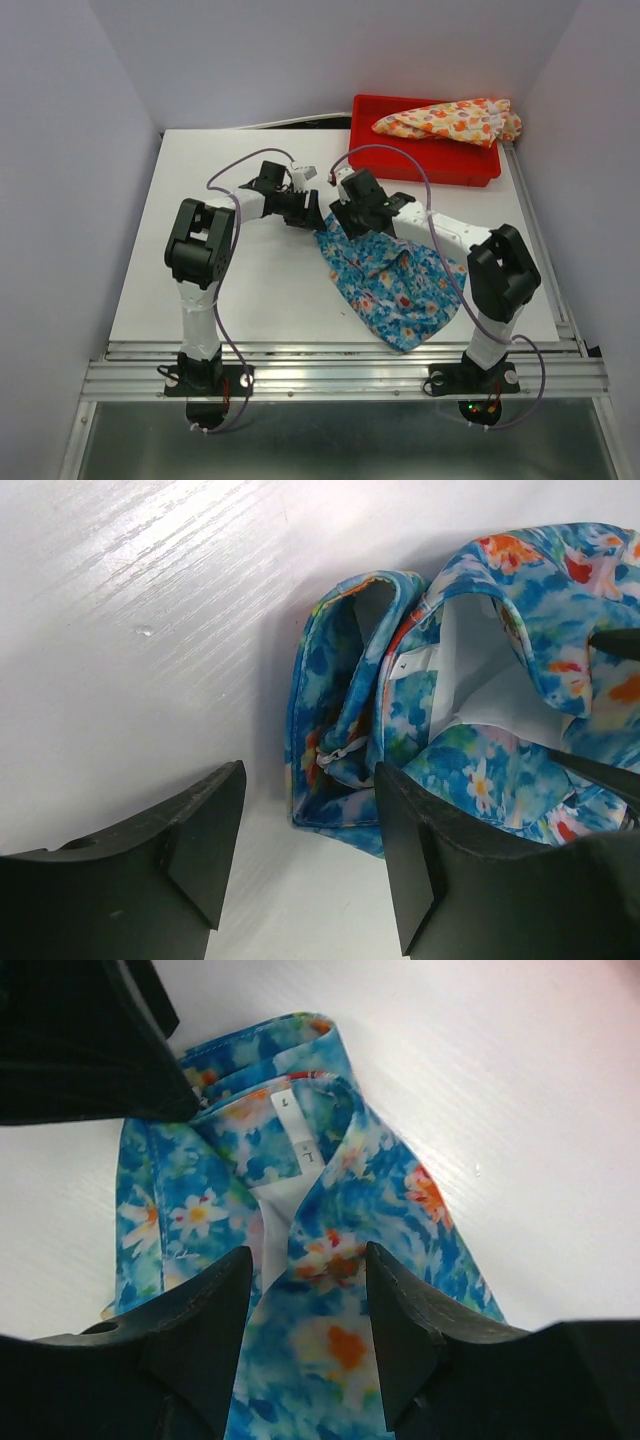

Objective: Fold and stack the skirts
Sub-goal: Flatten the skirt out

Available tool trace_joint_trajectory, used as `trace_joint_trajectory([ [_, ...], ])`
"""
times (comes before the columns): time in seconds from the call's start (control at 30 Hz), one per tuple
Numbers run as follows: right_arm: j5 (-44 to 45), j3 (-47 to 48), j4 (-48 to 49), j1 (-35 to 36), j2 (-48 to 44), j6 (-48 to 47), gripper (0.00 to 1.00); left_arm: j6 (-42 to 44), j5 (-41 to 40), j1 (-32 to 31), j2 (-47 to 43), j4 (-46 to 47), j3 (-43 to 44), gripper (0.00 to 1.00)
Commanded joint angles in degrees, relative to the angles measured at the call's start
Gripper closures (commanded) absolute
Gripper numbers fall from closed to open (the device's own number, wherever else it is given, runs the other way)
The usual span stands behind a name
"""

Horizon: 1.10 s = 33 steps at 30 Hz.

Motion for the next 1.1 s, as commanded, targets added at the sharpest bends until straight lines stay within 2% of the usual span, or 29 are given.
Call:
trace_joint_trajectory([
  [0.0,5.7,4.3,3.1,0.1,0.9,-2.6,0.46,0.2,-1.5,0.0,-1.1,-1.3,-2.0,0.33],
  [0.1,5.7,5.3,1.6,0.1,2.1,-3.9,0.52,0.3,-1.5,0.0,-1.4,-1.3,-2.2,0.33],
  [0.17,4.7,5.2,0.1,0.1,2.2,-4.8,0.64,1.2,-1.4,0.0,-2.1,-1.3,-2.5,0.33],
  [0.2,3.3,4.9,0.0,0.1,1.9,-5.3,0.66,1.8,-1.5,0.0,-2.5,-1.2,-2.7,0.33],
  [0.27,-0.2,4.2,-0.5,0.1,0.4,-7.4,0.56,3.4,-1.3,0.1,-4.3,-0.3,-4.3,0.33],
  [0.3,-1.8,4.2,-0.9,0.1,-0.4,-8.8,0.48,3.8,-1.2,0.2,-5.0,0.3,-5.0,0.33],
  [0.33,-4.0,4.5,-1.1,-0.4,-1.1,-10.5,0.33,4.3,-1.1,0.3,-6.2,0.4,-5.9,0.32],
  [0.43,-13.6,7.2,-2.4,-3.6,-4.3,-17.7,0.2,6.4,0.7,0.9,-7.6,0.4,-7.0,0.32],
  [0.47,-15.3,10.4,-2.9,-4.8,-4.6,-19.6,0.18,6.6,1.3,0.9,-7.9,0.3,-7.3,0.32],
  [0.5,-22.3,12.5,-6.3,-6.3,-4.4,-22.5,0.16,7.2,1.6,1.0,-8.1,0.3,-7.6,0.32],
  [0.57,-29.9,18.5,-12.9,-8.7,-2.3,-31.4,0.16,7.5,2.3,1.0,-8.7,0.5,-8.0,0.32],
  [0.67,-35.8,23.6,-22.3,-9.3,0.7,-45.7,0.17,9.1,3.7,1.0,-8.9,0.7,-8.2,0.32],
  [0.73,-38.7,28.9,-31.3,-9.3,4.9,-51.9,0.17,9.1,3.9,1.0,-9.0,1.5,-8.3,0.32],
  [0.8,-40.1,34.6,-38.0,-9.3,9.8,-53.9,0.18,8.8,3.6,0.9,-8.7,1.5,-7.8,0.33],
  [0.9,-40.9,38.9,-42.6,-9.3,14.2,-56.4,0.18,7.6,3.8,0.7,-7.5,1.6,-6.4,0.35],
  [1.07,-43.8,41.3,-45.6,-9.3,19.1,-61.3,0.18,5.9,3.6,0.2,-4.8,1.6,-4.2,0.38],
])
